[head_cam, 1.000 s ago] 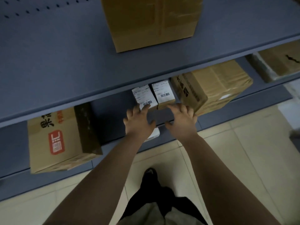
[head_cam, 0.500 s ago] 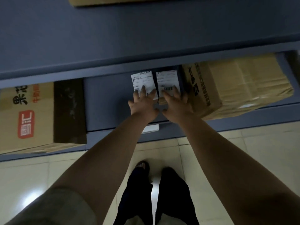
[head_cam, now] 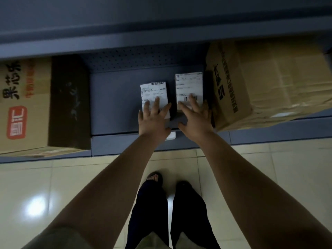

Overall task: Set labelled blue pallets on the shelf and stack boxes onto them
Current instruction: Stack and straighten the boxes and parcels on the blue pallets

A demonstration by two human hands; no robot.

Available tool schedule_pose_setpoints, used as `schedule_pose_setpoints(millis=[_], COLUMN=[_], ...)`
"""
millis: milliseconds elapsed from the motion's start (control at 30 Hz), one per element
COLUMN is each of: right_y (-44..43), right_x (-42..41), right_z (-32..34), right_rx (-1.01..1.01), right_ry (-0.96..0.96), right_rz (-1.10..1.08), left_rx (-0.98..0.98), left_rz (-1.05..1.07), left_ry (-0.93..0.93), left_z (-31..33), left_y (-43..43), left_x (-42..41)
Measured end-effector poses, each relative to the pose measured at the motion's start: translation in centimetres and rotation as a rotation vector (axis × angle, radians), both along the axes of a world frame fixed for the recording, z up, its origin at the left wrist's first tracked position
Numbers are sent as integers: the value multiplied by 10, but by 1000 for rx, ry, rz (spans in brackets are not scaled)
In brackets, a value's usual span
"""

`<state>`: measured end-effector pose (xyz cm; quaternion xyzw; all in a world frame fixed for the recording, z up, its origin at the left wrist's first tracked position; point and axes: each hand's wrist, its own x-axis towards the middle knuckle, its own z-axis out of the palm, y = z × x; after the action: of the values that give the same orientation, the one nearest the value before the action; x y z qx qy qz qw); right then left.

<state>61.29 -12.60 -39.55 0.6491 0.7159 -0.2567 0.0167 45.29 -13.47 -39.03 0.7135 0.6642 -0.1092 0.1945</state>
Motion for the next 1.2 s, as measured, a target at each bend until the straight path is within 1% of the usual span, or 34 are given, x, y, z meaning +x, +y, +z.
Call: schedule_pose_setpoints(millis=[133,200,300,400,467,600,733,833,900,967,1067,1200], right_y=[12,25,41,50,49,25,-22,-41,-41,-40,-52,-81], right_x=[-8,-12,-20,-31,-36,-35,-36,-39,-40,-41,-42,-46], right_z=[-1,-3,-6,-9,-12,-10,-15,-24,-24,-18,0,33], right_rx=[29,61,151,100,61,100,187,278,296,285,322,290], right_ry=[-36,-28,-30,-107,-138,-62,-75,-80,-59,-19,59,149], right_rz=[-50,-88,-164,-248,-256,-214,-158,-183,-209,-224,-228,-207], left_rx=[64,119,125,135,147,153,150,162,158,143,150,223], left_rz=[12,25,49,64,65,61,59,66,67,74,82,141], left_ry=[-3,-7,-29,-28,-20,-37,-51,-65,-59,-44,-13,-61], left_z=[-4,-6,-5,-3,-5,-8,-10,-11,-11,-8,5,38], left_y=[-35,-39,-32,-27,-28,-31,-31,-31,-33,-36,-52,-91], left_x=[-16,-23,-21,-15,-14,-16,-18,-20,-20,-20,-24,-32])
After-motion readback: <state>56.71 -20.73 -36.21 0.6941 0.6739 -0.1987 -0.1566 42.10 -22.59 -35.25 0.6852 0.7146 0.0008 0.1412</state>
